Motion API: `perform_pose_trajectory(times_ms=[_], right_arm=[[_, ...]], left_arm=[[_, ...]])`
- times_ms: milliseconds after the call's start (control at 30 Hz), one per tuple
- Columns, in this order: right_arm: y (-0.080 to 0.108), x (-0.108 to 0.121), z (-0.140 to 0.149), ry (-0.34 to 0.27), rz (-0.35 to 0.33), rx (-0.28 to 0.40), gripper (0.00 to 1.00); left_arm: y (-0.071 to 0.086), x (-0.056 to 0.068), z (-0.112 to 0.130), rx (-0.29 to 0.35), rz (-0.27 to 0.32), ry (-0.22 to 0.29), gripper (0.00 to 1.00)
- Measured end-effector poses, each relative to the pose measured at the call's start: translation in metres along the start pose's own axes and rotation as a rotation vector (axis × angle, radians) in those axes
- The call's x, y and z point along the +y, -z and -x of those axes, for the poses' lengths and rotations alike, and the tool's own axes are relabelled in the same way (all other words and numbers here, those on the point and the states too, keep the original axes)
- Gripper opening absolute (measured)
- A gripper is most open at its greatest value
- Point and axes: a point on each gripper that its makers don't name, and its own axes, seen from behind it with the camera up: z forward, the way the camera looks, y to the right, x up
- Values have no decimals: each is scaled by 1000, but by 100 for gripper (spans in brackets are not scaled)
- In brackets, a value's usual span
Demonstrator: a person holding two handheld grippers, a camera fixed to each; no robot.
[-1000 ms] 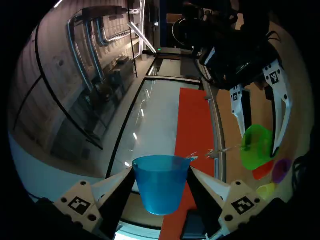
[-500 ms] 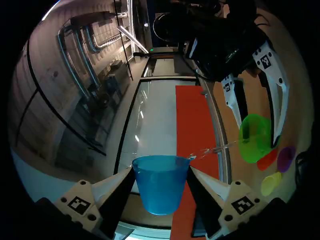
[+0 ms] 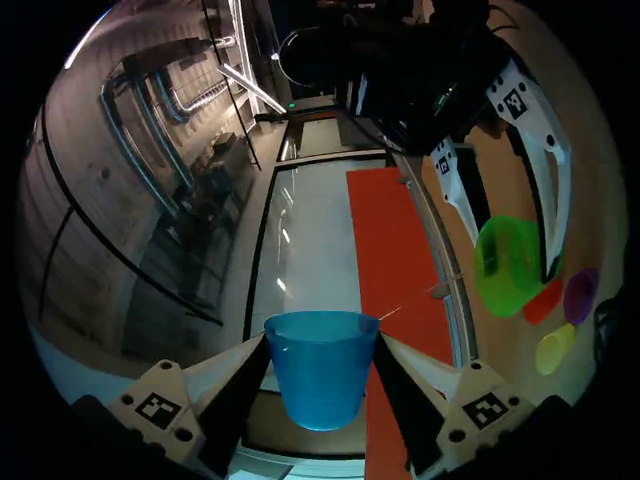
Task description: Pour water
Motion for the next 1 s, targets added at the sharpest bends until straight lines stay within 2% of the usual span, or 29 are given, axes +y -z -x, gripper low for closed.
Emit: perform_pose_trajectory(times_ms=[300, 567, 700, 1000], right_arm=[[-1, 0, -1, -2, 2, 5, 89], [-1, 0, -2, -2, 4, 6, 89], [-1, 1, -2, -2, 6, 6, 90], [2, 5, -2, -4, 16, 13, 89]], left_arm=[[-2, -1, -4, 12, -14, -63, 86], [-2, -2, -5, 15, -15, -54, 86], [-1, -1, -1, 4, -8, 4, 86], [-2, 3, 8, -6, 26, 246, 86]])
